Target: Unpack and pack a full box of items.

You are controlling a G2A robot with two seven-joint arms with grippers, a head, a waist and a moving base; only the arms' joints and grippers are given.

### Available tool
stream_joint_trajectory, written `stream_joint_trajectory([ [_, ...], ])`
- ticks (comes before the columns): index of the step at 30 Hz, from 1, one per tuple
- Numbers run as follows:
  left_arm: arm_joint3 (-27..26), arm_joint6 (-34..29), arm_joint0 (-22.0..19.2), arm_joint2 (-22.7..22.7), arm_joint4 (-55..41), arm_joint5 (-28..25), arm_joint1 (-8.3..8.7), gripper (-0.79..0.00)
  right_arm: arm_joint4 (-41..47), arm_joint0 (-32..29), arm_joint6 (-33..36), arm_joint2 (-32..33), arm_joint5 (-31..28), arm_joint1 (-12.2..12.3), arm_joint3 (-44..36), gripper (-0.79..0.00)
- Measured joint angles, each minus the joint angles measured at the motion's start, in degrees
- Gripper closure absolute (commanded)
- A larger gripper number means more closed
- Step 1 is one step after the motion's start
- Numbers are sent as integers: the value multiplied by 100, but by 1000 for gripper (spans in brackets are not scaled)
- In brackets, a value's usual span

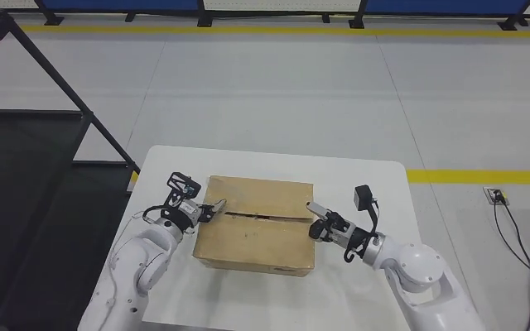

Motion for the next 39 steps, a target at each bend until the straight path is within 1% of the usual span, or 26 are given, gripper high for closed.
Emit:
stream_joint_trajectory([
  [9, 369, -198, -416, 363, 3, 415, -97, -785, 36, 1, 14, 1, -50, 19, 50, -785],
  [18, 531, -238, -749, 702, -178, 580, -204, -785, 89, -68, -3, 48, -96, 44, 59, -785],
  [24, 516, -261, -834, 884, -154, 595, -248, -785, 108, -84, -16, 59, -117, 54, 55, -785],
  [39, 517, -260, -833, 882, -154, 596, -248, -785, 108, -83, -16, 58, -117, 54, 55, -785],
])
